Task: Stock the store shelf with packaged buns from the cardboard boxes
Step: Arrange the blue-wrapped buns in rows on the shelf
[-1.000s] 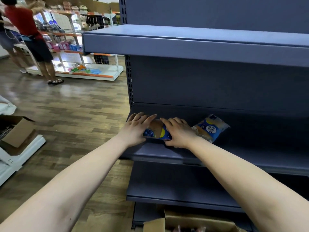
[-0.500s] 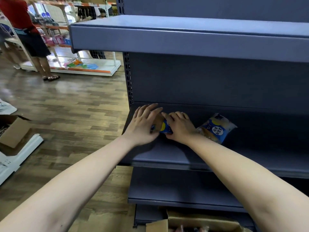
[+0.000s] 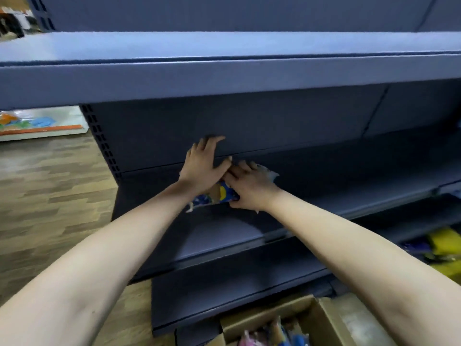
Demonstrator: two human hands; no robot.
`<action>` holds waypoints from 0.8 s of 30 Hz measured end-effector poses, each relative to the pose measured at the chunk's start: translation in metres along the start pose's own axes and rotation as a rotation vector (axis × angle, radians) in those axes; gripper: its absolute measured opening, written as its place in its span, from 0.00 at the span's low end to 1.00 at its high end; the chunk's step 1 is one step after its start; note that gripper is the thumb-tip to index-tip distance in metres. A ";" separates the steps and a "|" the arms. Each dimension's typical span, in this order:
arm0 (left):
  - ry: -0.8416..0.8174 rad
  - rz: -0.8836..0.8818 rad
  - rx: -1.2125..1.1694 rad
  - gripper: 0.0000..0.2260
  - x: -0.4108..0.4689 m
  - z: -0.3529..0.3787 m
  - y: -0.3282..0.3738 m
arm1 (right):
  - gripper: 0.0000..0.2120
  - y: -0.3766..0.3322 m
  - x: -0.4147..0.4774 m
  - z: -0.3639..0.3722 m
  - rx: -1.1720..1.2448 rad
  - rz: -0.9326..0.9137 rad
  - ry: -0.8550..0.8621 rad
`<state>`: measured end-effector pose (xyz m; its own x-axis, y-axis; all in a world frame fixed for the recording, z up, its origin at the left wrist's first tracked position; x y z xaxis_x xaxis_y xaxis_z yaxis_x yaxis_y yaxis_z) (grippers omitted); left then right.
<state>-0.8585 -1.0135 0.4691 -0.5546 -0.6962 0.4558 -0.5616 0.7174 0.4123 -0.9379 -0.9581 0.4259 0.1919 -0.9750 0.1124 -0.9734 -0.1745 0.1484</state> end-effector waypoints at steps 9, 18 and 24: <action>-0.188 -0.037 0.068 0.26 0.025 0.061 0.036 | 0.40 0.124 -0.105 0.000 -0.038 0.389 0.062; -0.517 -0.371 0.149 0.49 0.003 0.157 0.020 | 0.38 0.152 -0.162 0.004 0.017 0.571 0.145; -0.487 -0.382 0.222 0.36 0.003 0.153 0.027 | 0.38 0.155 -0.178 0.022 0.049 0.592 0.068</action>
<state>-0.9695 -1.0000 0.3611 -0.4762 -0.8710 -0.1209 -0.8586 0.4309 0.2777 -1.1257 -0.8146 0.4075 -0.3789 -0.8977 0.2250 -0.9216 0.3881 -0.0036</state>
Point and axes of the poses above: each hand's wrist, its own x-axis towards the middle knuckle, its own z-axis out of the palm, y = z × x, the point moved 8 cm from there along x, towards the middle knuckle, and after that the axes turned 5 degrees about z, right-handed, at the moved point
